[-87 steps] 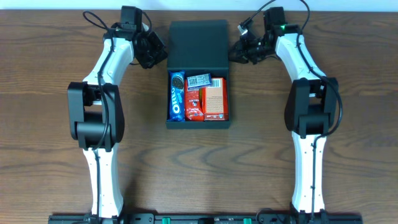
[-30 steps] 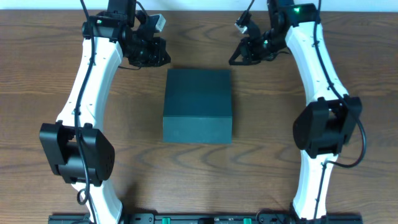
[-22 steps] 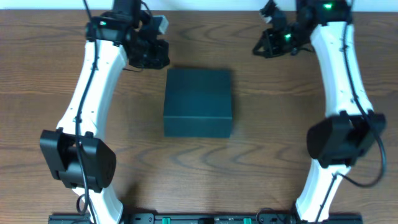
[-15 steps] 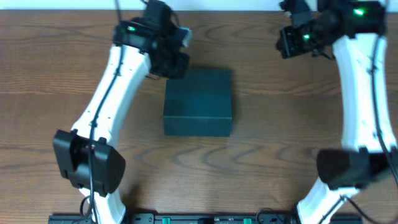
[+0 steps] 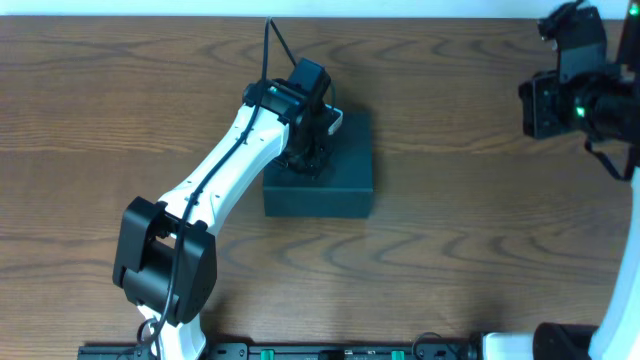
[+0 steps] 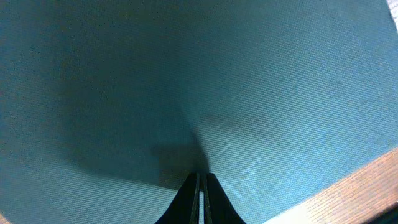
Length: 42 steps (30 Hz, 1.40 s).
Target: Pack container
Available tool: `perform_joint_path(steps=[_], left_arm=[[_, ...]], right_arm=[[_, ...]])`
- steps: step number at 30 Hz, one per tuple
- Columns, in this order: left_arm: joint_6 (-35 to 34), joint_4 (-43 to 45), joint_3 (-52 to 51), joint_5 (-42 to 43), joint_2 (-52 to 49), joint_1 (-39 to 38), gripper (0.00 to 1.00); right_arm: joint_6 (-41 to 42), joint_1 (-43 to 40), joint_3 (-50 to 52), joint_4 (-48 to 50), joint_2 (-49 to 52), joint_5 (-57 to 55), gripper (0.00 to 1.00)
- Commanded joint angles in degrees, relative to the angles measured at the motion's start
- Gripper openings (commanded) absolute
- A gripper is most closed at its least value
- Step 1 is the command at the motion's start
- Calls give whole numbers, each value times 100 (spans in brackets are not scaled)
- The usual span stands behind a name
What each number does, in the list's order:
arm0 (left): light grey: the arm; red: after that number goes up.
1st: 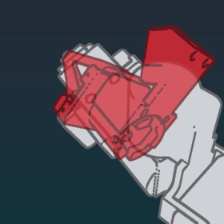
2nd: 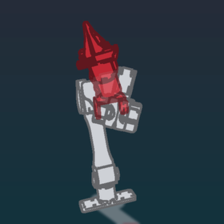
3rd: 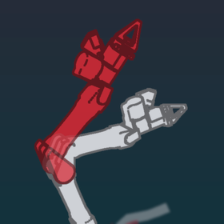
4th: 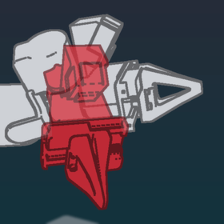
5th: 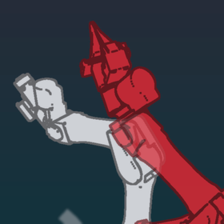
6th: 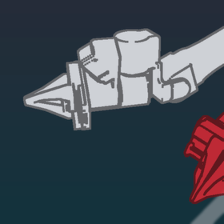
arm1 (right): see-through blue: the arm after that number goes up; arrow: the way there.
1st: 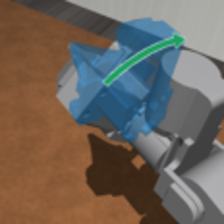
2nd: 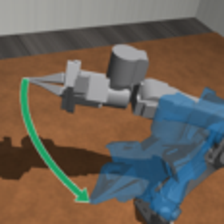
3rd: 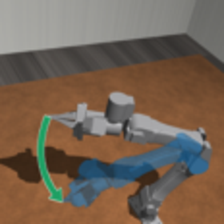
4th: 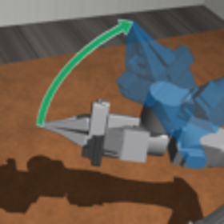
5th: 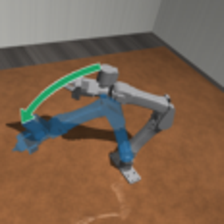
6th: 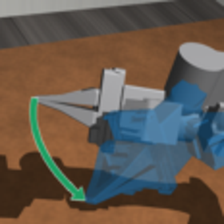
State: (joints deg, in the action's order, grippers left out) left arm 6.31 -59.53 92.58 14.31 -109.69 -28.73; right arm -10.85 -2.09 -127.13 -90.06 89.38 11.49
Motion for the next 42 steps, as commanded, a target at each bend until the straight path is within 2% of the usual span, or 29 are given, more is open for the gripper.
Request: perform_joint_path(steps=[1,8,25,31,34,39,42], left_arm=[[103,114,-238,118,94,-50,6],[144,391,-800,116,94,-66,6],[-13,841,-1440,114,94,-66,6],[-15,870,-1440,116,94,-66,6],[-15,905,-1440,116,94,-66,6],[-13,914,-1440,90,94,-57,6],[-13,946,-1440,52,94,-52,6]], right_arm=[[-50,-35,-13,-240,7,-52,2],[9,-15,138,-713,9,-48,2],[-37,459,785,-699,-4,-50,2],[-42,1102,1384,-529,-4,-127,1],[-173,1543,2251,2,-44,9,2],[-72,1714,4240,1884,-516,1799,2],[155,1725,5152,2441,-863,1893,2]])
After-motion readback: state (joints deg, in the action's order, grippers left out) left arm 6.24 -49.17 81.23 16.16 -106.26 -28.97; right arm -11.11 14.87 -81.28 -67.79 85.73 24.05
